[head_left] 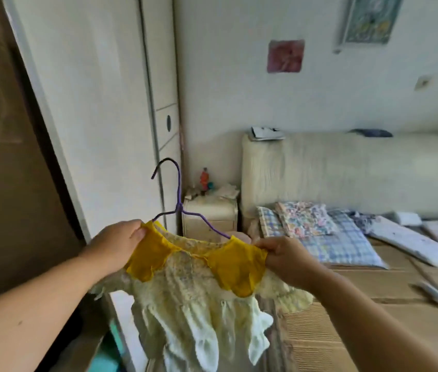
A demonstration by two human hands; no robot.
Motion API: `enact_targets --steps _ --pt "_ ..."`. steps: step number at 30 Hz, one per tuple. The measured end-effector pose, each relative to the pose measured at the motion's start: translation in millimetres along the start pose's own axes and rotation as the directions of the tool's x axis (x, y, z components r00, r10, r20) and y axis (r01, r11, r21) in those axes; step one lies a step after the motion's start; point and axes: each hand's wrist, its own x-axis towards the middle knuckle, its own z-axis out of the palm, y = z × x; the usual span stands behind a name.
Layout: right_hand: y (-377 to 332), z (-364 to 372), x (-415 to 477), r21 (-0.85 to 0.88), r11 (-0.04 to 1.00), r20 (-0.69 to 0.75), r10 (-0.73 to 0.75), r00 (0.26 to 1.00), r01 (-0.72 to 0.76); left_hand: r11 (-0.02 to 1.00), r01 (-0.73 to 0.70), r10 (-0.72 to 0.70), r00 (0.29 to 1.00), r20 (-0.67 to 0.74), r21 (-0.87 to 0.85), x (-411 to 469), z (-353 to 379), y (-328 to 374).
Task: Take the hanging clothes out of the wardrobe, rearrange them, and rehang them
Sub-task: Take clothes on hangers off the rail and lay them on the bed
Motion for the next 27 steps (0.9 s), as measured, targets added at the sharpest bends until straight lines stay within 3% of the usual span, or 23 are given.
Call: enact_targets --steps 5,10,15,22,27 --pt "34 12 -55 0.121 0.969 -0.041 0.222 0.974 -0.216 0.984 -0.176 0.174 0.982 0.076 0.027 25 53 42" --pt "74 36 -97 -0.137 0.913 -0.031 0.385 0.923 -0.385 0.932 -0.362 0.362 0.927 0.098 -0.023 39 104 88" --pt "115 48 -124 -0.141 0.831 -0.043 0.538 0.842 -0.538 0.858 -0.513 0.506 0.853 0.124 0.033 50 151 150" --pt "203 34 -129 -0.013 0.741 -0.125 0.665 0.737 -0.671 0.743 -0.659 0.635 0.750 0.187 0.118 94 242 247" --pt "300 19 -122 0.085 0.650 -0.110 0.760 0.641 -0.755 0.699 -0.706 0.646 0.692 0.323 0.113 134 342 313"
